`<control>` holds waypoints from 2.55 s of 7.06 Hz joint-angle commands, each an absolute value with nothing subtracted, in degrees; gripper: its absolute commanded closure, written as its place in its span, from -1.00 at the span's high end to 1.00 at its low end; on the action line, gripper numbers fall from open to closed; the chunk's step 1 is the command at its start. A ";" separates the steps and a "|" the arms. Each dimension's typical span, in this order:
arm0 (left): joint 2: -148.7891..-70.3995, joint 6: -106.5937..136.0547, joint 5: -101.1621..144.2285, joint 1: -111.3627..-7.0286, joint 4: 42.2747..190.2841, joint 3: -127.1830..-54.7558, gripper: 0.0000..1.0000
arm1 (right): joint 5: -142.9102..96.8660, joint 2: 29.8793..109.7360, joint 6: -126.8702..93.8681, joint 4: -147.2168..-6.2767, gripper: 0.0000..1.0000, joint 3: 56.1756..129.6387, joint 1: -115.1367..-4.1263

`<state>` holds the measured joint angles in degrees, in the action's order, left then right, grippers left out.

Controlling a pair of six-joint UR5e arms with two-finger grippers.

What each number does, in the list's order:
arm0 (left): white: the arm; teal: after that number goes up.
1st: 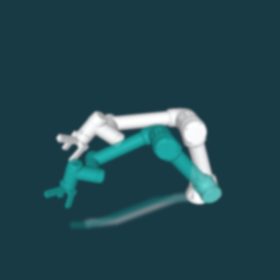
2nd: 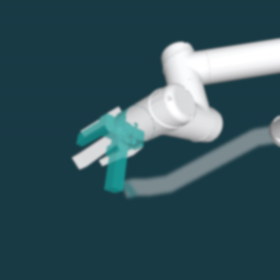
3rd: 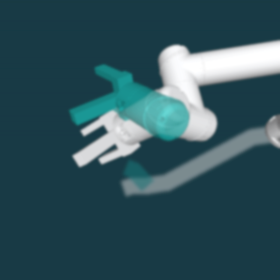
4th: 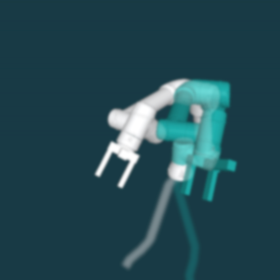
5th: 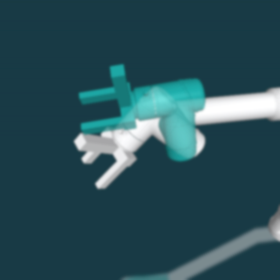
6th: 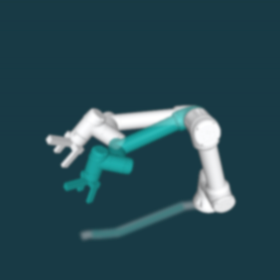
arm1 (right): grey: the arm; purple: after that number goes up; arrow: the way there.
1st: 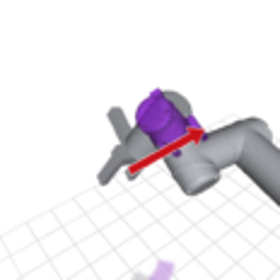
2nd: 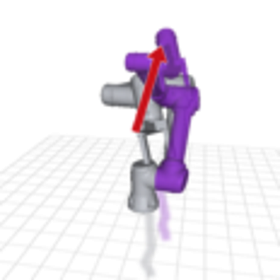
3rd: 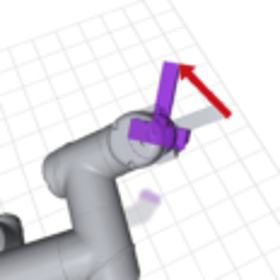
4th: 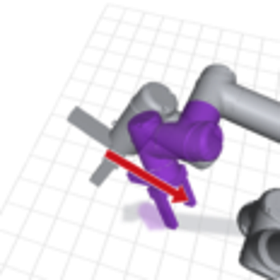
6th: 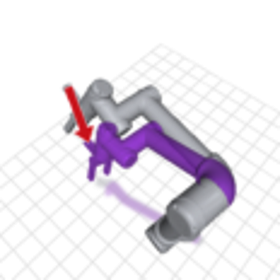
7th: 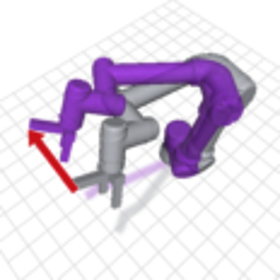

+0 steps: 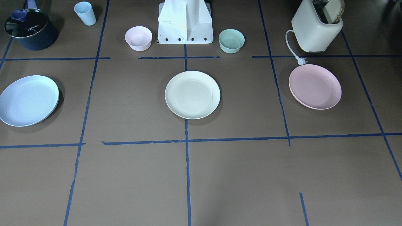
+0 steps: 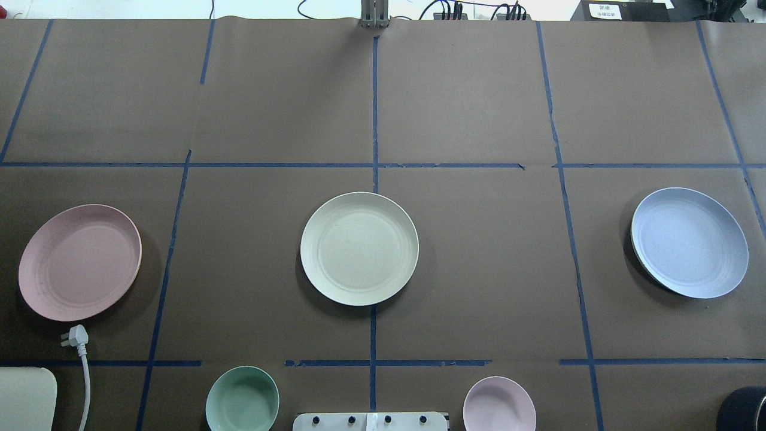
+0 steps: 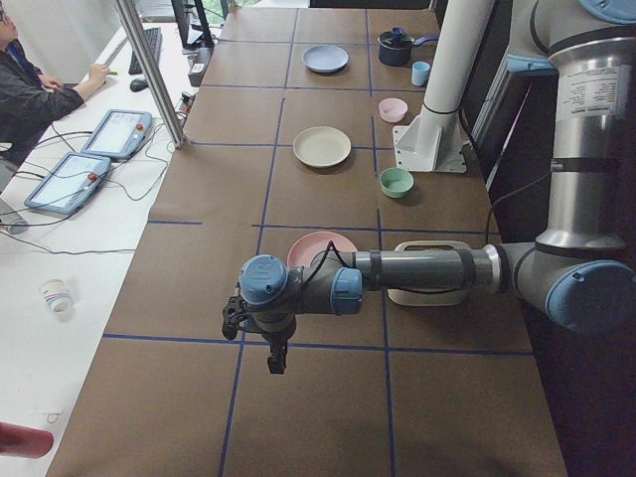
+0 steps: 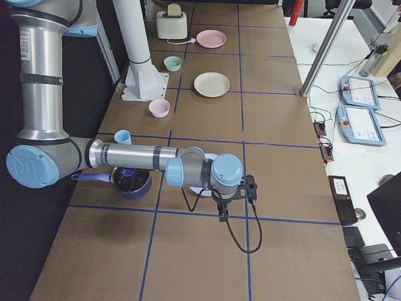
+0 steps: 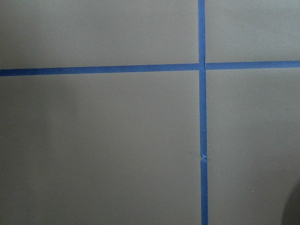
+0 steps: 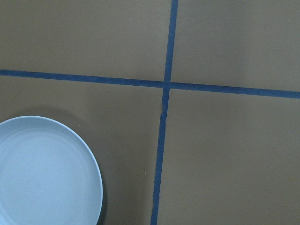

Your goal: Stack three plates with pink and blue

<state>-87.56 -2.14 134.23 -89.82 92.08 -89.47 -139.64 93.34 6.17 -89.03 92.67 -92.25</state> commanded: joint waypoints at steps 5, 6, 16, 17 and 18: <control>-87.54 -2.11 134.38 -89.82 92.46 -89.38 1.00 | -139.57 93.43 5.36 -88.68 1.00 93.08 -92.29; -87.54 -2.20 134.47 -89.91 92.55 -89.38 1.00 | -139.74 93.43 5.36 -88.68 1.00 93.25 -92.29; -80.33 53.75 130.02 -59.98 131.29 -95.01 1.00 | -139.48 92.81 5.19 -88.33 1.00 93.69 -92.20; -80.33 56.31 126.60 -56.72 131.66 -94.75 1.00 | -139.66 92.81 5.19 -88.33 1.00 93.78 -92.28; -80.33 57.56 124.21 -54.25 131.66 -94.66 1.00 | -139.75 92.81 5.10 -88.33 1.00 93.87 -92.29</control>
